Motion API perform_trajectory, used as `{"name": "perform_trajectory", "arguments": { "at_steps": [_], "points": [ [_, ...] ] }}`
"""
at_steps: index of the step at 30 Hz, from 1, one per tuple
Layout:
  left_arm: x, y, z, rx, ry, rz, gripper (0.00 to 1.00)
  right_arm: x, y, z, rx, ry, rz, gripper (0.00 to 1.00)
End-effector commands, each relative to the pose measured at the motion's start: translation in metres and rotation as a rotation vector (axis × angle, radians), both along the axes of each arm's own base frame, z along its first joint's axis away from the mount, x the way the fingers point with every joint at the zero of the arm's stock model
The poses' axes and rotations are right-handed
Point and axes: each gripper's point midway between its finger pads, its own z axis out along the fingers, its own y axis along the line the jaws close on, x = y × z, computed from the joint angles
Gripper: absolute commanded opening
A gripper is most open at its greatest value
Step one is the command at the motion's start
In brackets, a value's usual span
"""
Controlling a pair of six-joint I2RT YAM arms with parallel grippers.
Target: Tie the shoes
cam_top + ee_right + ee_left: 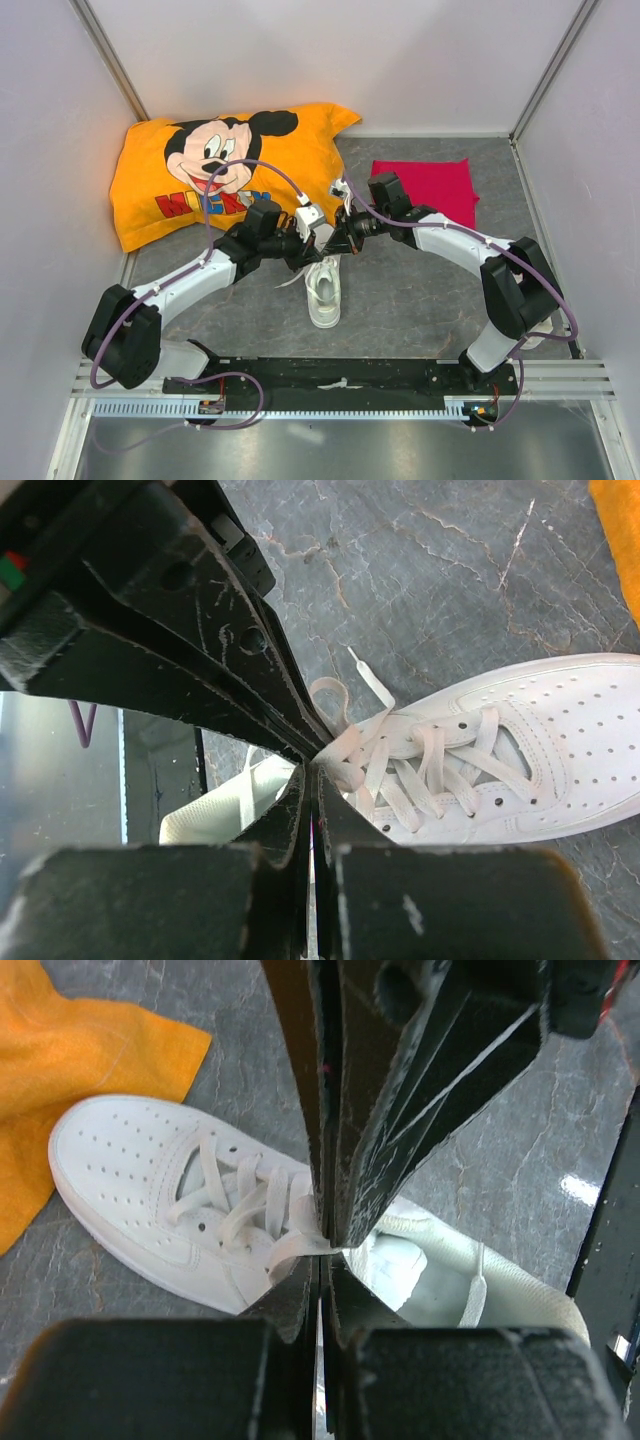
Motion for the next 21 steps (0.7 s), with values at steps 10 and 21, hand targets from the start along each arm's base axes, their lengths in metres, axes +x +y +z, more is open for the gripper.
{"name": "perform_trajectory", "arguments": {
  "at_steps": [10,21],
  "points": [
    [0.006,-0.010,0.011,-0.093,-0.150,-0.060,0.02,0.003,-0.001,0.040,0.088,-0.010,0.005,0.27],
    [0.000,-0.009,0.008,-0.089,-0.189,-0.105,0.02,0.039,-0.021,0.038,0.067,-0.019,-0.070,0.37]
  ]
}}
